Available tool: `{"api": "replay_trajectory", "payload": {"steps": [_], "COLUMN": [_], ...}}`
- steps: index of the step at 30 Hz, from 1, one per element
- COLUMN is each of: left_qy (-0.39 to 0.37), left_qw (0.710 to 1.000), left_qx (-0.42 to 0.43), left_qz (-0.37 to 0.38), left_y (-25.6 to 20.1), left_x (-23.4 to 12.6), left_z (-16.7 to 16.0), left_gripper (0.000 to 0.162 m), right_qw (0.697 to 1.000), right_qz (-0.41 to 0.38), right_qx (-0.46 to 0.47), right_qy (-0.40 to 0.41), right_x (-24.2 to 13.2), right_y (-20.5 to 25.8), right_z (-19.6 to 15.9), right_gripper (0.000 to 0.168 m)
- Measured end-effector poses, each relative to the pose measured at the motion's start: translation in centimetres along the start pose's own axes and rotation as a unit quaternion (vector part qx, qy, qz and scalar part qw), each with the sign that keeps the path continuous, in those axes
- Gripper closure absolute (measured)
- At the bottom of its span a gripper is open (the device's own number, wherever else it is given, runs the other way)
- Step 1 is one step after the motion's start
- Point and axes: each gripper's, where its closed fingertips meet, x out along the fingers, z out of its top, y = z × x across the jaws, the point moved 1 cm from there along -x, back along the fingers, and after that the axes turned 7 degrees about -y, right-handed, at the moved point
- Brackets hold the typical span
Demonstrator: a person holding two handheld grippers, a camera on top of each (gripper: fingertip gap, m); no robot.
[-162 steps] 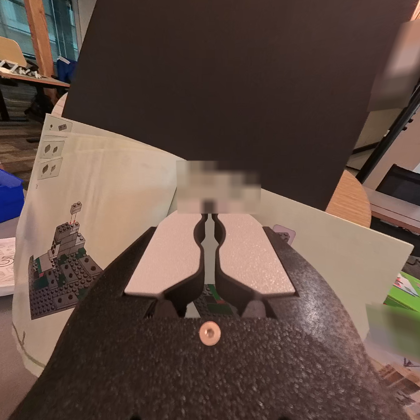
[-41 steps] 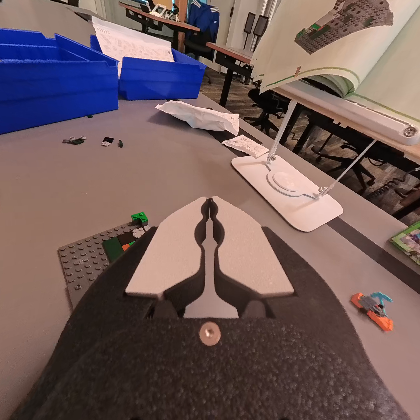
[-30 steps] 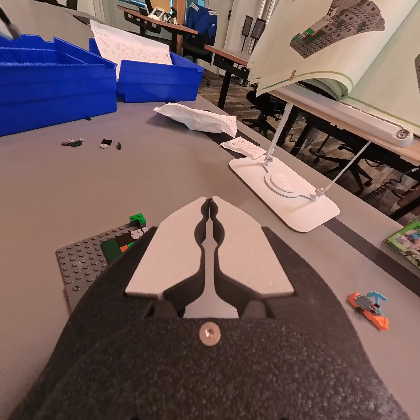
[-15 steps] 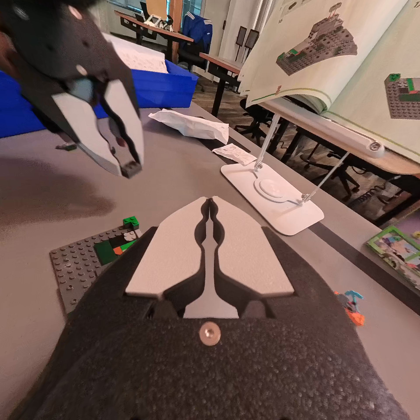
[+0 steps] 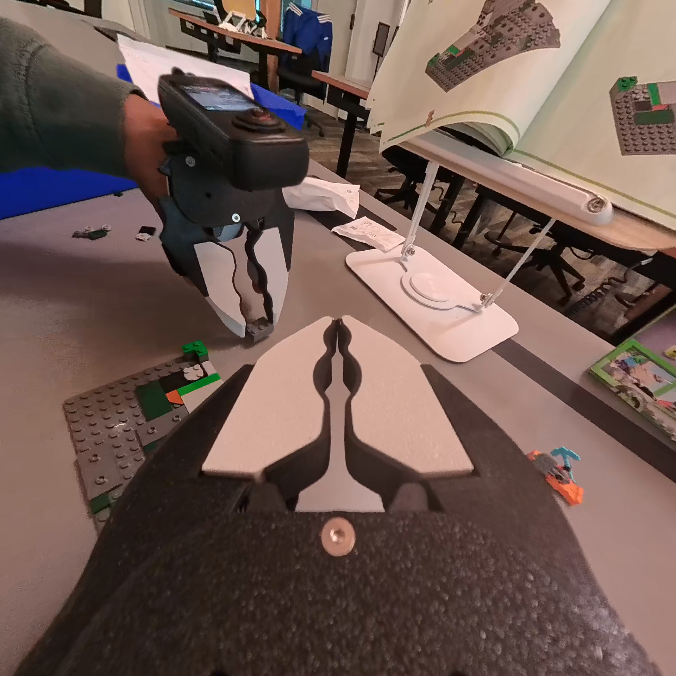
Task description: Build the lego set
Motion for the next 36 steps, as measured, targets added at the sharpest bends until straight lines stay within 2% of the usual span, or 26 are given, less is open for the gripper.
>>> {"api": "replay_trajectory", "payload": {"steps": [5, 12, 16, 19, 21, 26, 28, 32, 36], "left_qy": [-0.009, -0.045, -0.109, -0.184, -0.221, -0.281, -0.284, -0.219, -0.15], "left_qw": [1.0, 0.998, 0.982, 0.955, 0.931, 0.846, 0.812, 0.748, 0.695], "left_qx": [-0.007, -0.031, -0.089, -0.122, -0.142, -0.226, -0.258, -0.317, -0.385], "left_qz": [0.0, 0.04, 0.128, 0.199, 0.254, 0.392, 0.441, 0.54, 0.588], "left_y": [0.1, -0.3, -0.8, -2.2, -3.1, -4.7, -5.5, -7.6, -10.0], "left_x": [0.3, -1.4, -5.0, -8.7, -11.6, -20.6, -24.2, -30.9, -35.8], "left_z": [-0.3, 0.8, 2.9, 3.5, 2.8, -2.8, -6.0, -13.8, -21.6], "left_gripper": [0.132, 0.126, 0.135, 0.137, 0.14, 0.161, 0.162, 0.162, 0.162], "right_qw": [1.0, 1.0, 1.0, 1.0, 1.0, 1.0, 1.0, 1.0, 1.0], "right_qz": [0.003, 0.009, 0.011, 0.013, 0.013, 0.017, 0.018, 0.02, 0.021], "right_qx": [0.001, 0.002, 0.009, 0.013, 0.013, 0.008, 0.006, 0.005, 0.003], "right_qy": [0.007, 0.012, 0.011, 0.01, 0.012, 0.016, 0.017, 0.019, 0.02], "right_x": [0.2, 0.4, 0.4, 0.5, 0.5, 0.7, 0.8, 0.8, 0.9], "right_y": [0.1, 0.5, 0.6, 0.6, 0.7, 1.2, 1.4, 1.6, 1.7], "right_z": [-0.5, -0.8, -0.8, -0.8, -0.9, -1.0, -1.0, -1.1, -1.1], "right_gripper": [0.168, 0.168, 0.168, 0.168, 0.168, 0.168, 0.168, 0.168, 0.168]}}
